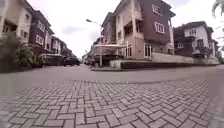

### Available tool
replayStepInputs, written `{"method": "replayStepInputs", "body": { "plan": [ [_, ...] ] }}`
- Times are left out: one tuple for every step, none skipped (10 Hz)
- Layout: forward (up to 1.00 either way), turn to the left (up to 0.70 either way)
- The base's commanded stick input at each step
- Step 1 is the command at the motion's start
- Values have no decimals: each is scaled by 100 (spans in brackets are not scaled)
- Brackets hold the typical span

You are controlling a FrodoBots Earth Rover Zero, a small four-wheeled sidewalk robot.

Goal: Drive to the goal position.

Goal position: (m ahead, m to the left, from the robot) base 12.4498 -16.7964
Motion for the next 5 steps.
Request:
{"method": "replayStepInputs", "body": {
  "plan": [
    [70, 0],
    [70, 0],
    [70, 0],
    [70, 0],
    [70, 0]
  ]
}}
